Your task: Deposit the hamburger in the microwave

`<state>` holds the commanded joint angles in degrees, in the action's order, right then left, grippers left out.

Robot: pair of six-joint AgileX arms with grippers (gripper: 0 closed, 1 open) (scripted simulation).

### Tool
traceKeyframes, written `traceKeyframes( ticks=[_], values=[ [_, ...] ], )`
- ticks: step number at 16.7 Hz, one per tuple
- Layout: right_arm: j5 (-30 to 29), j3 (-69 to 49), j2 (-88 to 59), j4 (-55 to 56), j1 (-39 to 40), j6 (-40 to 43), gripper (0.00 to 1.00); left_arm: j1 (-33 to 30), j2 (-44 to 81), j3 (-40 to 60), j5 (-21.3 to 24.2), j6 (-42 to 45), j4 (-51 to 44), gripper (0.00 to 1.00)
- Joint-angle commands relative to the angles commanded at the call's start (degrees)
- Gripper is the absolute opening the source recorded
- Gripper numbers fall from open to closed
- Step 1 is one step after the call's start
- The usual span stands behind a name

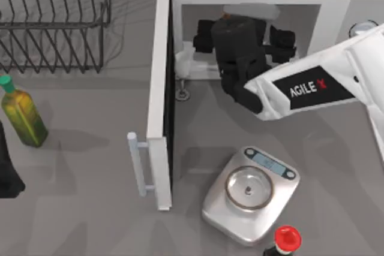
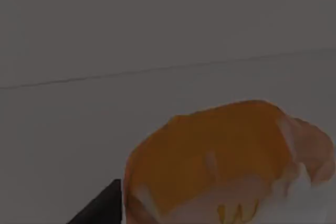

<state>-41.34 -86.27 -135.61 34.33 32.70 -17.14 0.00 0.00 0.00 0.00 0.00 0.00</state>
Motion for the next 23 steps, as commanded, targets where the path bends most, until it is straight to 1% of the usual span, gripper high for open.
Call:
traceKeyframes(
  ticks=[6,10,13,18,20,23],
  values=[
    [-7.24,21.72,10.23,5.52,5.06,-4.09,1.0,0.0,0.0,0.0,0.0,0.0,0.0,1.0],
    [-8.78,31.59,14.11,6.67,12.03,-4.18,1.0,0.0,0.0,0.0,0.0,0.0,0.0,1.0],
    [-8.57,34.03,14.42,6.47,14.68,-3.71,1.0,0.0,0.0,0.0,0.0,0.0,0.0,1.0],
    [-8.52,33.83,14.16,6.23,14.42,-3.72,1.0,0.0,0.0,0.0,0.0,0.0,0.0,1.0],
    [-8.4,32.95,15.97,4.1,14.34,-3.69,1.0,0.0,0.0,0.0,0.0,0.0,0.0,1.0],
    [-8.33,31.43,21.1,-2.41,14.35,-3.67,1.0,0.0,0.0,0.0,0.0,0.0,0.0,1.0]
  ],
)
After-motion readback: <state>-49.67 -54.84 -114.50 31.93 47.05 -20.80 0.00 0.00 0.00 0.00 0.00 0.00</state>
